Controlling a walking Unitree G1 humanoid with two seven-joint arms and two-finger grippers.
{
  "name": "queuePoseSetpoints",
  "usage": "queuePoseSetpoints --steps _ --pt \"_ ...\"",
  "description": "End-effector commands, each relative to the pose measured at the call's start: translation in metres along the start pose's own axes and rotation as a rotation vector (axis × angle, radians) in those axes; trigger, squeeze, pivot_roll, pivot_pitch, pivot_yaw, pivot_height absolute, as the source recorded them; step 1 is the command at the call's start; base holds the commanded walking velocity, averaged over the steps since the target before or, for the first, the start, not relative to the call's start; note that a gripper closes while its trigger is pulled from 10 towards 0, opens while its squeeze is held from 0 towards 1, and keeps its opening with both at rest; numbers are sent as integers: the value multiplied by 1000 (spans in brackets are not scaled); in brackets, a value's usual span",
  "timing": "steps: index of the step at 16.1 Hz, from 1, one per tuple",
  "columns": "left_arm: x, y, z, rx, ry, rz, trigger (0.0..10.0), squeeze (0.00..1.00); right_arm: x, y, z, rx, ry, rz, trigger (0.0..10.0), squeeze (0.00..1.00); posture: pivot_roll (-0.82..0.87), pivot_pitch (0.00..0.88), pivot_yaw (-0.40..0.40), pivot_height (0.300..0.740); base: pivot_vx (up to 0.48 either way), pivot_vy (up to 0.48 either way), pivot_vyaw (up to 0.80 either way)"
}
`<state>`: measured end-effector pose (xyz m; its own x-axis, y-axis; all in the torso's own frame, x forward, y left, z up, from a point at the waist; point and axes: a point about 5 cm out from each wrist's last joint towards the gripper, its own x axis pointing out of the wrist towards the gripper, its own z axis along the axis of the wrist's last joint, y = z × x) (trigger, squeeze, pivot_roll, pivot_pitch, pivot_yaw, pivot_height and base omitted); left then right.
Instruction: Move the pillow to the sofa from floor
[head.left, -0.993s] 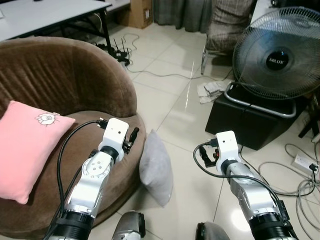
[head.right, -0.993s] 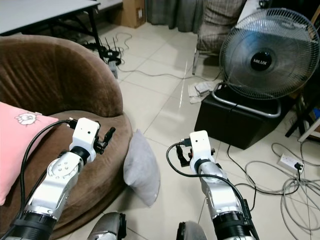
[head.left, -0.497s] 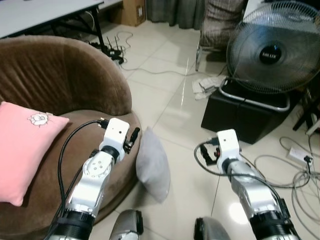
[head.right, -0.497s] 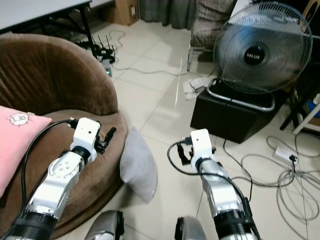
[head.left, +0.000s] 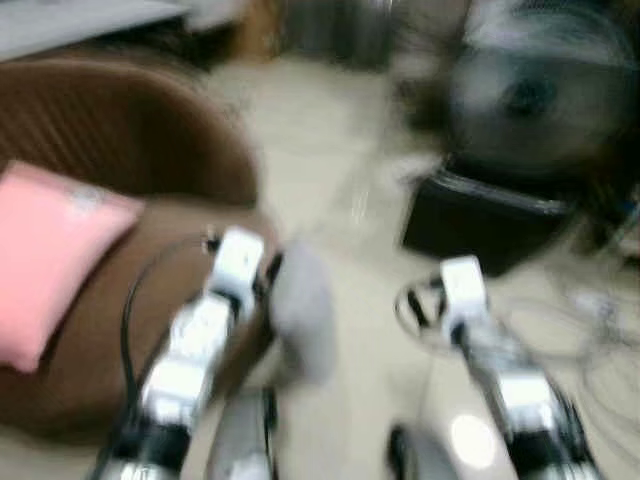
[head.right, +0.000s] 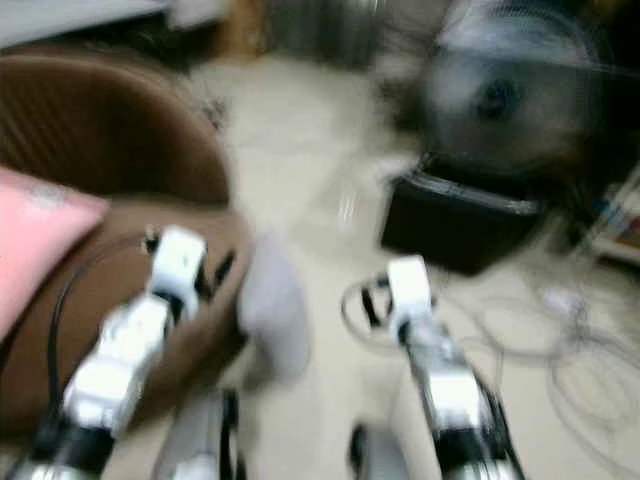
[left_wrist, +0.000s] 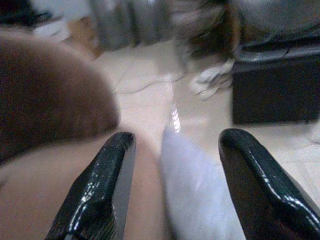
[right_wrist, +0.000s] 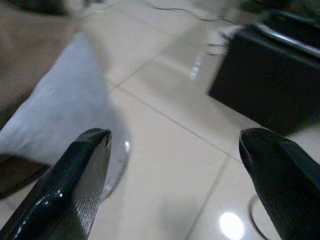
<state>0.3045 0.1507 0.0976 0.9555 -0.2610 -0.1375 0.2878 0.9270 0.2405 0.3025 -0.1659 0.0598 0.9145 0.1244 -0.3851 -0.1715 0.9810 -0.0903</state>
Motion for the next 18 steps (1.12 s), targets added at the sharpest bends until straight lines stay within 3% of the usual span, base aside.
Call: queuePoseSetpoints --steps 1,11,15,18 --pt "-1 0 -6 4 28 -1 10000 0 -1 3 -4 11 13 5 10000 0 33 0 3 567 0 0 0" --pt "-1 2 -5 17 16 10 10000 0 -2 3 -6 24 15 4 10000 0 36 0 -1 567 0 0 0" --pt "-2 2 -5 21 9 11 10000 0 -1 3 -6 24 15 4 10000 0 40 0 -5 567 292 0 -605" --pt "-2 3 -5 24 8 17 10000 0 -1 5 -7 28 17 14 10000 0 40 0 -5 567 317 0 0"
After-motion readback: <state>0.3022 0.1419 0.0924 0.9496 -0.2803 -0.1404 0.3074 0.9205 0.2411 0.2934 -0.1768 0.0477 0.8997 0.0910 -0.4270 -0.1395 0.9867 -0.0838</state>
